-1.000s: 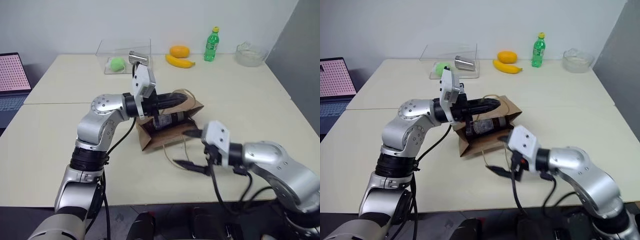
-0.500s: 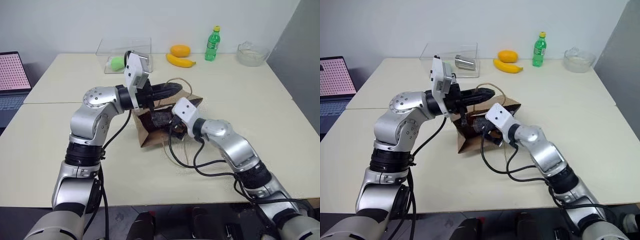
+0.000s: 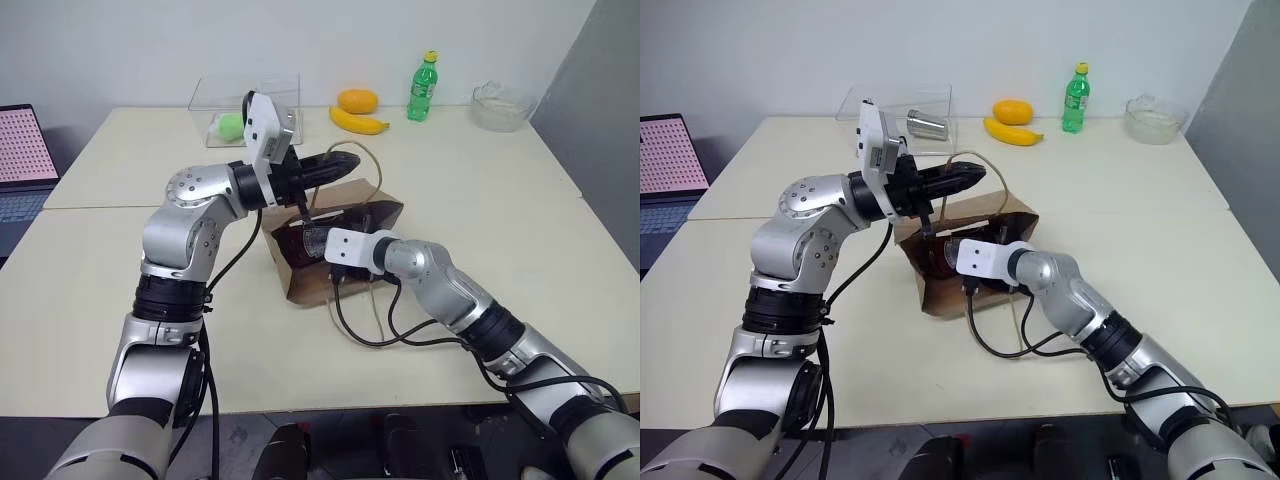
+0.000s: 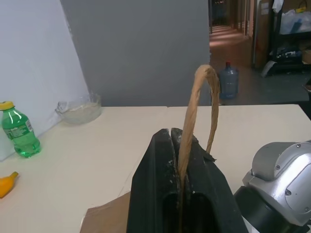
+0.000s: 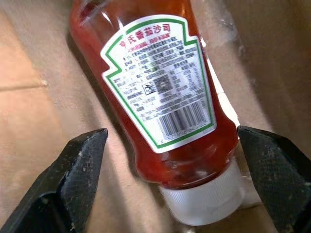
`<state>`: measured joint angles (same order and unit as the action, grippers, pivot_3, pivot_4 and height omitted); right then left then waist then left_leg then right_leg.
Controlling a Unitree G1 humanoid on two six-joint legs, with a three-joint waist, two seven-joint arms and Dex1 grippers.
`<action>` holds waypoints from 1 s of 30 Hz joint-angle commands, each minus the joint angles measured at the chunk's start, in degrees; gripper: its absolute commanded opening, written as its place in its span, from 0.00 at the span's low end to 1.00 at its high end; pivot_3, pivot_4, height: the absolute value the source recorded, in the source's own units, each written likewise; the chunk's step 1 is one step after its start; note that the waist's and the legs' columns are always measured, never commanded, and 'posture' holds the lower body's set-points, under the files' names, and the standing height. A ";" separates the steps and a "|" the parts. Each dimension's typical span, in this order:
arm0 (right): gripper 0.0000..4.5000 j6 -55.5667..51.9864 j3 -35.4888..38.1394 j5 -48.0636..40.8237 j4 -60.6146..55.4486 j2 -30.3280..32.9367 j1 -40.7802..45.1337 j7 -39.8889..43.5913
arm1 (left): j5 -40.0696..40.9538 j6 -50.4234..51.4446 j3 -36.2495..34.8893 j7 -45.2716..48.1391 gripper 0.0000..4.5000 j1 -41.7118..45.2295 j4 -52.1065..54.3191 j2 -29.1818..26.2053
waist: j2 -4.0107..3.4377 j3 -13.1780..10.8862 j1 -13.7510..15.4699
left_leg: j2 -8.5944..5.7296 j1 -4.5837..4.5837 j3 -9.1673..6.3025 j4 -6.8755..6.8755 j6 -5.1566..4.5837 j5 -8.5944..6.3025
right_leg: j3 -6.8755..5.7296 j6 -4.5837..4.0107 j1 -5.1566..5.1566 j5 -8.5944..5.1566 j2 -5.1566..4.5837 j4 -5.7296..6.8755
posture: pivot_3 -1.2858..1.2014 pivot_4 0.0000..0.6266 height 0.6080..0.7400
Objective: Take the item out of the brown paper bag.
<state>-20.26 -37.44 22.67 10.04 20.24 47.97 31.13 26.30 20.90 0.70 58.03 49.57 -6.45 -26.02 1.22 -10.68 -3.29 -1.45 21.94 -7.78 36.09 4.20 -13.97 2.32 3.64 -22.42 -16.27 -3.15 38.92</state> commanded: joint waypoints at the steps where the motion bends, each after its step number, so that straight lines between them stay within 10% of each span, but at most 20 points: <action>1: 0.99 3.66 -0.76 3.89 3.98 -1.99 3.23 -0.85 | 0.13 -1.10 -1.23 -0.50 0.00 1.74 1.32 -0.09 | 0.00 0.00 -0.02 | 0.00 -0.01 0.00 0.00 0.00 0.00 | 0.00 0.00 0.00 0.00 0.00 0.00 | 0.52 0.24 1.00; 14: 0.99 9.84 -0.12 7.79 24.08 -7.96 10.12 0.82 | -0.10 -1.09 -1.22 -1.12 0.00 1.16 1.80 -0.23 | 0.00 0.00 -0.32 | 0.00 -0.04 0.00 0.00 0.01 0.01 | 0.01 -0.07 0.00 0.04 0.01 0.03 | 0.52 0.24 1.00; 18: 0.80 10.62 0.47 7.62 26.23 -8.65 10.45 2.20 | -0.30 -1.43 -1.22 -1.16 0.00 0.81 1.62 -0.39 | 0.00 0.00 -0.33 | 0.00 -0.05 0.00 0.01 0.01 0.01 | 0.01 -0.08 0.01 0.05 0.01 0.04 | 0.52 0.24 1.00; 30: 0.67 7.40 6.14 4.15 7.87 -7.18 5.85 8.63 | -3.08 -5.02 -1.81 -2.15 0.00 1.30 -2.62 -1.01 | -0.01 0.00 -0.35 | 0.00 -0.01 -0.02 0.00 0.02 0.01 | -0.01 -0.08 -0.02 0.05 0.00 0.03 | 0.52 0.24 1.00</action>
<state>-12.40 -33.56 28.41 24.16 12.94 53.83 37.99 23.89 17.71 0.33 56.69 49.67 -9.02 -26.44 1.21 -10.68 -3.64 -1.45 21.93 -7.79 36.08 4.22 -13.97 2.33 3.57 -22.46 -16.22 -3.14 38.95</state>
